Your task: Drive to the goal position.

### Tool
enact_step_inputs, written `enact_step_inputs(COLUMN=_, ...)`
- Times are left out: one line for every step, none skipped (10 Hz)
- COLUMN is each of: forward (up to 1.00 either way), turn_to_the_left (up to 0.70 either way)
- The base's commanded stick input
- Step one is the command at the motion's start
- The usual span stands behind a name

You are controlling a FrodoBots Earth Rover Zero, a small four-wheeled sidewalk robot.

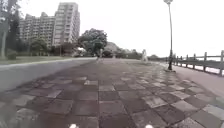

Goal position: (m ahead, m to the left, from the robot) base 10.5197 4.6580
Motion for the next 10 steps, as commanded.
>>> enact_step_inputs(forward=1.00, turn_to_the_left=-0.14)
enact_step_inputs(forward=1.00, turn_to_the_left=-0.40)
enact_step_inputs(forward=1.00, turn_to_the_left=-0.40)
enact_step_inputs(forward=1.00, turn_to_the_left=-0.40)
enact_step_inputs(forward=1.00, turn_to_the_left=-0.40)
enact_step_inputs(forward=1.00, turn_to_the_left=-0.40)
enact_step_inputs(forward=1.00, turn_to_the_left=-0.15)
enact_step_inputs(forward=1.00, turn_to_the_left=0.00)
enact_step_inputs(forward=1.00, turn_to_the_left=0.00)
enact_step_inputs(forward=1.00, turn_to_the_left=0.00)
